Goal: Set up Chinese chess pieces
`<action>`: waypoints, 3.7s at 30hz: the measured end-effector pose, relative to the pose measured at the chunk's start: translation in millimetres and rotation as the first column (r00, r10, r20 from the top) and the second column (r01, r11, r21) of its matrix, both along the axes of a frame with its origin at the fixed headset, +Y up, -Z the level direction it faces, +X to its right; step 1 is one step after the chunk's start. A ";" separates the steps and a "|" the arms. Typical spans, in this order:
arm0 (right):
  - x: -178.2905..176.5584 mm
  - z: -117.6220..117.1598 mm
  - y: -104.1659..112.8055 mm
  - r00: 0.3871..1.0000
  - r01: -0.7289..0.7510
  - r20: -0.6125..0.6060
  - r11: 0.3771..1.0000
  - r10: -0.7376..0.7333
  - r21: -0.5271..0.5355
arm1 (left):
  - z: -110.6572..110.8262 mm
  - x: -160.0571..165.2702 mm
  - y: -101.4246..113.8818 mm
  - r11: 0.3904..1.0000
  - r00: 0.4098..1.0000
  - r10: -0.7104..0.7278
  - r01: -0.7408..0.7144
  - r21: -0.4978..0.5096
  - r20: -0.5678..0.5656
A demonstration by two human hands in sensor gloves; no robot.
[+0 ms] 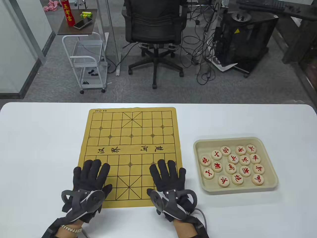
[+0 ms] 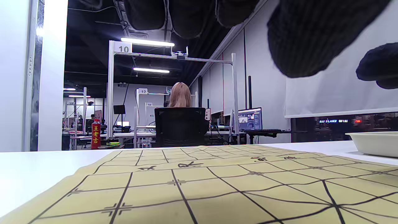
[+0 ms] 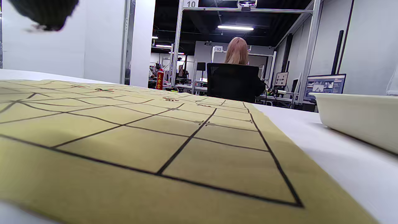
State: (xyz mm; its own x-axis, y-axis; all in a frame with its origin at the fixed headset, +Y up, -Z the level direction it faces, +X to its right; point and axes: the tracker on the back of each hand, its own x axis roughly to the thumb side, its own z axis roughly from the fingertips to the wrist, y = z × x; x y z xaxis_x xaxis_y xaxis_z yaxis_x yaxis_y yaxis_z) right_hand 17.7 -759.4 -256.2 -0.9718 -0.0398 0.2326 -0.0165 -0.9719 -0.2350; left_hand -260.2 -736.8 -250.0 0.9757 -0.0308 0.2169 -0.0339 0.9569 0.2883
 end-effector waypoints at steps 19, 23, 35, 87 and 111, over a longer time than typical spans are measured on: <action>0.9 -0.9 -1.0 1.000 0.001 0.005 1.000 -0.001 -0.020 | -3.3 1.3 -1.4 1.000 1.000 -0.003 0.003 -0.021 0.012; 0.1 0.0 -1.0 1.000 -0.009 0.002 1.000 0.009 -0.019 | -2.2 0.6 -0.2 1.000 1.000 -0.001 0.001 -0.010 0.005; 5.7 -4.7 2.1 0.999 0.016 0.042 0.999 -0.014 -0.038 | -1.2 1.0 0.9 1.000 1.000 0.001 -0.001 -0.009 0.014; 169.3 -87.0 10.8 0.822 -0.220 0.425 0.899 0.379 -0.378 | -4.3 1.9 -0.2 0.998 0.998 -0.001 0.005 -0.063 0.056; -68.2 -7.4 -19.2 0.945 -0.281 -0.250 0.914 0.210 -0.293 | -3.9 1.7 -3.0 0.995 0.999 -0.003 0.008 -0.095 0.053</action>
